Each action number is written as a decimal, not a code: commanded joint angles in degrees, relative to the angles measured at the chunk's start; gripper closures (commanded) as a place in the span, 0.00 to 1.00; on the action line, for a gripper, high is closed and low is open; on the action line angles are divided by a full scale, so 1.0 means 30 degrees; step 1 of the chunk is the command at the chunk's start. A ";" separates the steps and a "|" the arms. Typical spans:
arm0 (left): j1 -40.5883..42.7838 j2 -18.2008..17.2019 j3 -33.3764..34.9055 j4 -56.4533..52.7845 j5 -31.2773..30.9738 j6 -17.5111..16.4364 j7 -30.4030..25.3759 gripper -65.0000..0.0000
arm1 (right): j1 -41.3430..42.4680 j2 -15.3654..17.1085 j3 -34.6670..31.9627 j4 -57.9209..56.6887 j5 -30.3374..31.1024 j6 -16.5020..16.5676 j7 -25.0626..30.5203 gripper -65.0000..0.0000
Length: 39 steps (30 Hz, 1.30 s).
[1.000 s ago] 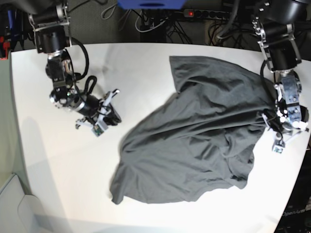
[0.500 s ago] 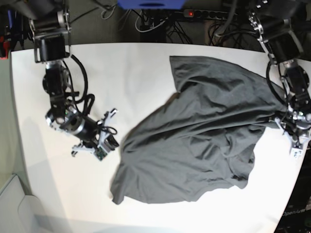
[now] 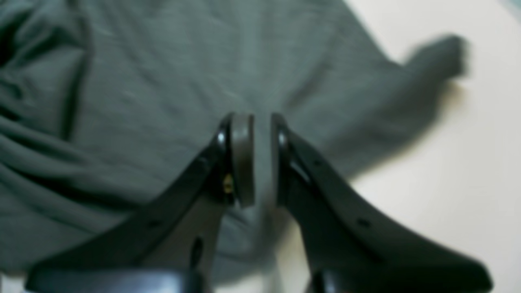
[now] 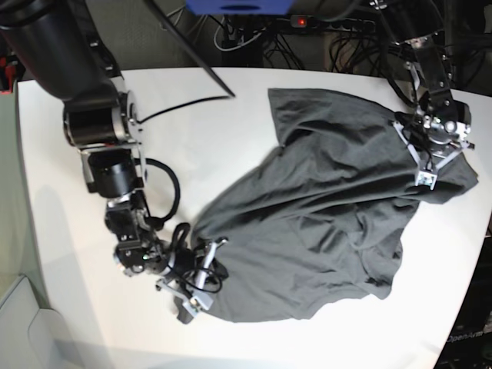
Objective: Layout the t-shirt on the table in an organized manner, then fold the t-shirt properly
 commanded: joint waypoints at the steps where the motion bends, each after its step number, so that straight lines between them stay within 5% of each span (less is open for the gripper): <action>1: -0.0166 -0.0171 -0.0038 0.0029 0.0129 0.0147 -0.0094 0.94 | 0.0668 -0.0228 -0.0120 0.0277 0.0216 0.0077 0.0522 0.90; 5: -0.0196 -0.0171 0.0021 -0.0088 0.0071 0.0147 -0.0094 0.94 | -0.0181 -0.1166 -0.1409 0.0277 -0.1630 0.0077 0.0610 0.90; 10: -0.0782 -0.0171 0.0050 -0.0322 0.0071 0.0147 -0.0124 0.94 | -0.1471 -0.1517 -0.2464 0.0277 -0.4209 -0.1461 0.1079 0.90; 22: -0.3536 -0.0904 0.0080 -0.5949 0.0188 0.0235 -0.2966 0.94 | -0.4929 -0.0081 -0.2728 0.0599 -0.9835 -0.1403 0.1226 0.90; 26: -0.4298 -0.1548 0.0109 -0.6564 0.0188 0.0235 -0.3054 0.94 | -0.7009 0.1061 -0.2728 0.3500 -0.9835 0.0062 0.1255 0.90; 39: -0.6262 -0.2545 0.0138 -0.6623 0.0188 0.0176 -0.3054 0.94 | -1.5332 0.1647 -0.2610 1.7683 -0.9865 0.0077 0.1196 0.90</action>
